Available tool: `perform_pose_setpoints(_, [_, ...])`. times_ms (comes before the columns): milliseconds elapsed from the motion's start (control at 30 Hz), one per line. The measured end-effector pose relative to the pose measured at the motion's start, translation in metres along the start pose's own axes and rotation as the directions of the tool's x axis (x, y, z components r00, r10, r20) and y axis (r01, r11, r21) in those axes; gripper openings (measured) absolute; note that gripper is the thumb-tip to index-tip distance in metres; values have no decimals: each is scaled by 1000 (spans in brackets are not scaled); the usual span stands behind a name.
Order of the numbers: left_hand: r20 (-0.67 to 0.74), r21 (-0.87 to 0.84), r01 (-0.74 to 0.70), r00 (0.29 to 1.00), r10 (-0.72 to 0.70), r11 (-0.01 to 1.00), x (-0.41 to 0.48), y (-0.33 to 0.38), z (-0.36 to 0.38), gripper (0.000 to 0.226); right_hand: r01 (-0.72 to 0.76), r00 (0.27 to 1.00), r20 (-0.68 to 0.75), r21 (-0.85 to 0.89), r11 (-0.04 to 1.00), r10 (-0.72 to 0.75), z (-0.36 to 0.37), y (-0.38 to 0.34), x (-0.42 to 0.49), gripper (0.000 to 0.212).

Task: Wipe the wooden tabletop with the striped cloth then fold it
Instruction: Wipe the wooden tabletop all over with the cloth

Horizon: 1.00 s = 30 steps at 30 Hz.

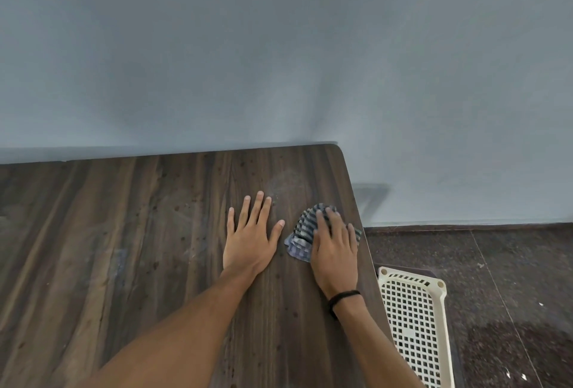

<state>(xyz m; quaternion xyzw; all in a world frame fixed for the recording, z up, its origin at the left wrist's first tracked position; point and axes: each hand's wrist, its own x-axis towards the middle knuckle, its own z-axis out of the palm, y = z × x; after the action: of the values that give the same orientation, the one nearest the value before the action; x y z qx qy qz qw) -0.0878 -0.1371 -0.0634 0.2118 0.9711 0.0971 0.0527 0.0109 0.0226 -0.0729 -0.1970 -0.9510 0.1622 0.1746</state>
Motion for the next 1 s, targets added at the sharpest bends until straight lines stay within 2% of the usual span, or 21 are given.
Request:
perform_pose_setpoints(67, [3, 5, -1, 1000, 1, 1000, 0, -1, 0, 67, 145, 985, 109, -85, 986, -136, 6, -3, -7, 50])
perform_pose_setpoints(133, [3, 11, -3, 1000, 3, 1000, 0, -1, 0, 67, 181, 967, 202, -112, 977, -156, 6, 0, -2, 53])
perform_pose_setpoints(200, [-1, 7, -1, 1000, 1, 1000, 0, -1, 0, 66, 90, 971, 231, -144, 986, -55, 5, 9, 15, 56])
perform_pose_setpoints(300, [-15, 12, 4, 1000, -4, 1000, 2, 0, 0, 66, -155, 953, 234, -163, 974, 191, 8, 2, 57, 63])
perform_pose_setpoints(333, [-13, 14, 4, 1000, -4, 1000, 2, -1, 0, 66, -155, 947, 254, -168, 974, 195, 10, -6, 64, 65])
perform_pose_setpoints(433, [-9, 19, -9, 1000, 9, 1000, 0, -1, 1, 64, 63, 946, 323, -145, 987, -13, 12, -9, 59, 67])
perform_pose_setpoints(467, [-5, 15, -14, 1000, 14, 1000, 0, -1, 1, 63, 79, 943, 332, -151, 985, -25, 10, -3, 57, 66])
perform_pose_setpoints(500, [-2, 15, -17, 1000, 17, 1000, 1, -2, 0, 62, 41, 948, 317, -166, 985, 14, 8, 2, 61, 65])
perform_pose_setpoints(600, [18, 29, -12, 1000, 11, 999, 3, -1, -1, 61, -244, 928, 249, -161, 956, 279, 11, -3, 88, 62])
perform_pose_setpoints(633, [22, 32, -14, 1000, 14, 999, 3, 0, -1, 61, -261, 919, 261, -155, 953, 295, 13, -9, 92, 63])
perform_pose_setpoints(733, [46, 25, -35, 998, 34, 999, 10, -6, -3, 62, 17, 944, 329, -136, 991, 29, 15, -5, 79, 65])
perform_pose_setpoints(767, [39, 12, -39, 998, 39, 999, 19, -10, -7, 63, 62, 943, 334, -138, 988, -13, 11, 6, 74, 66])
perform_pose_setpoints(800, [24, -4, -42, 999, 43, 999, 30, -15, -11, 66, 25, 950, 312, -149, 989, 23, 7, 16, 74, 65])
perform_pose_setpoints(900, [47, -57, -57, 997, 59, 997, 59, -25, -20, 64, -274, 927, 221, -154, 949, 303, 7, 17, 94, 64])
perform_pose_setpoints(933, [58, -54, -59, 996, 62, 997, 62, -26, -18, 62, -259, 931, 221, -167, 951, 292, 10, 8, 95, 64])
perform_pose_setpoints(1000, [44, -18, -61, 997, 62, 998, 60, -25, -14, 62, -59, 965, 243, -175, 983, 101, 17, -1, 86, 65])
